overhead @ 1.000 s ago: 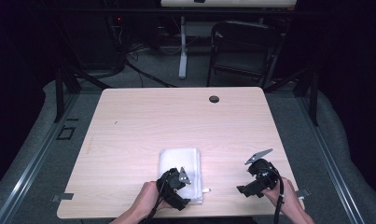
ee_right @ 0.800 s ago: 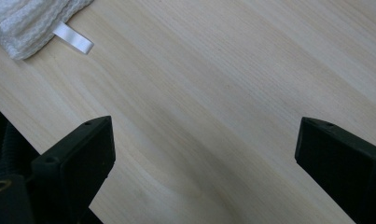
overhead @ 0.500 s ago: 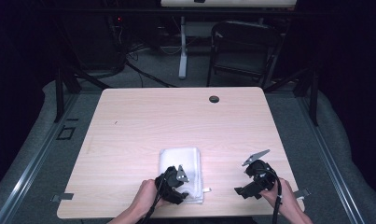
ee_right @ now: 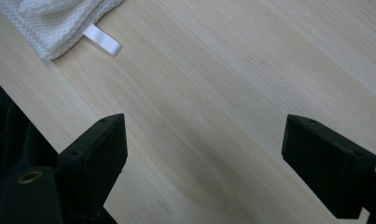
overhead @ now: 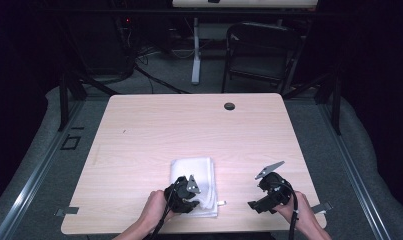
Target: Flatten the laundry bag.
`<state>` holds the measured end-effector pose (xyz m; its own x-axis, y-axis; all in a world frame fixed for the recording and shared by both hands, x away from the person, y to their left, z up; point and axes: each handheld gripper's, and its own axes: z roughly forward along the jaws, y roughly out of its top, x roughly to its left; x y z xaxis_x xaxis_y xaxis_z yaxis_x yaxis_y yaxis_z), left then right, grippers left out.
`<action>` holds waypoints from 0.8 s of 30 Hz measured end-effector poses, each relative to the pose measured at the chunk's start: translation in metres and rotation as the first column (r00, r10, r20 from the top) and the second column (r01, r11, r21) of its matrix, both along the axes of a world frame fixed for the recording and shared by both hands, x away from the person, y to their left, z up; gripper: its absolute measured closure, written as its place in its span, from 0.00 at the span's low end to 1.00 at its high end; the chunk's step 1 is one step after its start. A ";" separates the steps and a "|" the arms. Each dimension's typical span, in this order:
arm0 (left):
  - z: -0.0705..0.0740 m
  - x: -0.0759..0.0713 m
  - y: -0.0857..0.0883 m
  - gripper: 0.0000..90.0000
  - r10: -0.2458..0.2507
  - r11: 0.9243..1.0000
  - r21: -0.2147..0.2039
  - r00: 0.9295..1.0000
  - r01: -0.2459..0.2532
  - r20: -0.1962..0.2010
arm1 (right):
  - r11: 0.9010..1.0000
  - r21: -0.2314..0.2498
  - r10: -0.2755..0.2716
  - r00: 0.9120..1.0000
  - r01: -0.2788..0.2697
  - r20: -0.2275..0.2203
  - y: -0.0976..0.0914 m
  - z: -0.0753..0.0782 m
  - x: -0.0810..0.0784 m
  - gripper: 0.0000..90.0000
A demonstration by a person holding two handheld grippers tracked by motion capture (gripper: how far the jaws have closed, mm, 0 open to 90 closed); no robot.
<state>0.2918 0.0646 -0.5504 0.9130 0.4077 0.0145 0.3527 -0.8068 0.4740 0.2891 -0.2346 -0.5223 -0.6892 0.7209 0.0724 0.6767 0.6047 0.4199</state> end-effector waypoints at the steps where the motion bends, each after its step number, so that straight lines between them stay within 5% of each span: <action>1: 0.000 0.000 0.000 0.80 -0.001 1.000 0.000 1.000 0.001 0.002 | 1.000 -0.005 0.003 1.000 -0.003 0.001 0.001 0.000 0.000 0.16; 13: 0.005 0.004 0.006 0.89 0.008 0.999 -0.046 1.000 -0.007 0.010 | 1.000 -0.010 0.025 0.999 -0.025 0.022 0.007 0.003 -0.001 0.20; 24: 0.011 0.002 0.008 0.90 -0.004 0.998 -0.069 0.999 0.007 0.036 | 0.999 -0.023 0.044 0.999 -0.043 0.027 0.017 0.003 0.000 0.35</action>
